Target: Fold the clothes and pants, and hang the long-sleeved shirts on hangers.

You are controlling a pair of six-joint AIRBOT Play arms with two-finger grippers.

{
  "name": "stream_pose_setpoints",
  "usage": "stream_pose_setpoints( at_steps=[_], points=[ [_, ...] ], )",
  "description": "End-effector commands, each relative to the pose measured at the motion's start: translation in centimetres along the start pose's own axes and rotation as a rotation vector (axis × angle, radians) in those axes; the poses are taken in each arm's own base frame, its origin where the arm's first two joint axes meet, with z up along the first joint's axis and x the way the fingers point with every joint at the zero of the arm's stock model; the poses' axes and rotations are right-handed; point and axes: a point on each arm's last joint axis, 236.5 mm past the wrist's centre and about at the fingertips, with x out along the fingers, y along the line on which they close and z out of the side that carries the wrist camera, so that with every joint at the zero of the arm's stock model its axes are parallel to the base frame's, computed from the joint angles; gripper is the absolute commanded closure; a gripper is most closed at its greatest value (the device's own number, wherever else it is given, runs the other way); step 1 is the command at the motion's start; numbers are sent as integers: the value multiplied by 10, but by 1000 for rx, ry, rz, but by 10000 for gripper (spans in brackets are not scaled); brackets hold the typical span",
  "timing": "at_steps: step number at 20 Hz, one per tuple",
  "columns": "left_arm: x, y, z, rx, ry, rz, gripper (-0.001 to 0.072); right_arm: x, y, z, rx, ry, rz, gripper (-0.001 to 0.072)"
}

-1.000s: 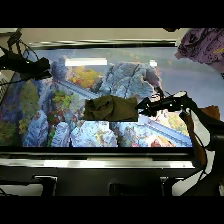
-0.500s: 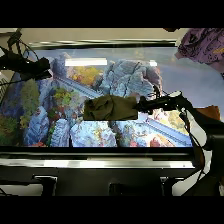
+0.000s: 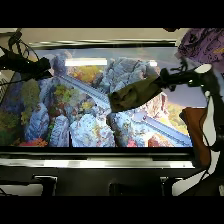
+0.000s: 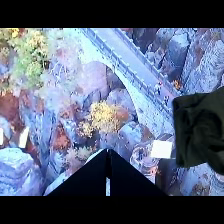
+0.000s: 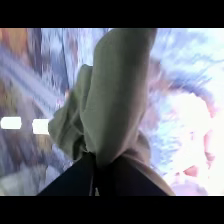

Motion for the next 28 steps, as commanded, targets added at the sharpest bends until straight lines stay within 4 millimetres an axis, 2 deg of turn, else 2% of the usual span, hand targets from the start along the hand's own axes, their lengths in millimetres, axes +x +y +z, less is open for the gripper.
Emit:
stream_pose_setpoints(
  at_steps=[1, 4, 7, 11, 14, 17, 21, 24, 28],
  points=[
    [0, -1, 0, 1, 1, -3, 692, -75, -18, 56, 65, -178, -119, 686],
    [0, -1, 0, 1, 1, -3, 692, -135, -38, 87, 145, -322, -185, 686],
    [0, -6, -2, -3, 7, -26, 692, -195, -63, 100, 249, -463, -261, 687],
    [0, -10, -3, -5, 11, -43, 692, -262, -76, 101, 366, -620, -330, 687],
    [0, -10, -3, -5, 12, -43, 692, -295, -75, 94, 417, -699, -380, 687],
    [0, -10, -6, -4, 26, -39, 692, -311, -74, 79, 465, -713, -423, 686],
    [0, -9, -6, -4, 26, -39, 692, -321, -78, 51, 508, -668, -503, 686],
    [0, -9, -7, -4, 29, -38, 692, -332, -92, 28, 563, -636, -606, 686],
    [-1, -8, -11, -4, 45, -34, 692, -343, -119, -13, 651, -540, -781, 686]
  ],
)
